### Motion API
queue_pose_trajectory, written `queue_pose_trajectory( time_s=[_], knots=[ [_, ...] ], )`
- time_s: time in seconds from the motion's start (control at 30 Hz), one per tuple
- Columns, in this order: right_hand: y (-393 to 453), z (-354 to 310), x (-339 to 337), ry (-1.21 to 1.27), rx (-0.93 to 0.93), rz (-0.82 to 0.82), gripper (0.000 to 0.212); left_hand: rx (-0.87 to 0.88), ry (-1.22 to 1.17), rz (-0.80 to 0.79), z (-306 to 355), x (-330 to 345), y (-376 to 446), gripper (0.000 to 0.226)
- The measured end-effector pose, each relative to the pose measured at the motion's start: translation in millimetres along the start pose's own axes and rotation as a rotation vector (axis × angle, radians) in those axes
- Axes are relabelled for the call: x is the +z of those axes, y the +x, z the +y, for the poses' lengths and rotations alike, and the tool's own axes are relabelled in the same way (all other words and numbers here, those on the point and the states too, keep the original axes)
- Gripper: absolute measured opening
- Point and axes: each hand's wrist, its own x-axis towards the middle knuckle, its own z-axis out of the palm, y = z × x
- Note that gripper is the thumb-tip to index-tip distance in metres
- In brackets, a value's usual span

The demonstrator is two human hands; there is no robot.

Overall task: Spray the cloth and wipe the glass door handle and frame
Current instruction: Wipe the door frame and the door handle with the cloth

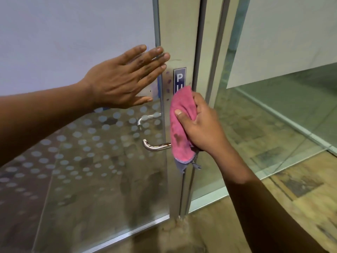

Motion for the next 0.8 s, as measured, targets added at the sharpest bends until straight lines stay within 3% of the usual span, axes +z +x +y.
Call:
queue_pose_trajectory(
  time_s=[0.27, 0.4, 0.8],
  knots=[
    [29.8, -3.8, 15.2, -0.374, -0.335, 0.328, 0.038, -0.021, -0.062, -0.033, 0.0, 5.3, -3.9, 0.087],
    [36.5, -4.5, 23.2, -0.435, -0.423, 0.368, 0.039, -0.017, -0.074, -0.066, -0.5, 5.5, -4.0, 0.087],
    [46.0, -3.7, 37.6, -0.622, -0.422, 0.385, 0.031, -0.015, -0.103, -0.047, -0.7, 3.7, -1.6, 0.085]
  ],
)
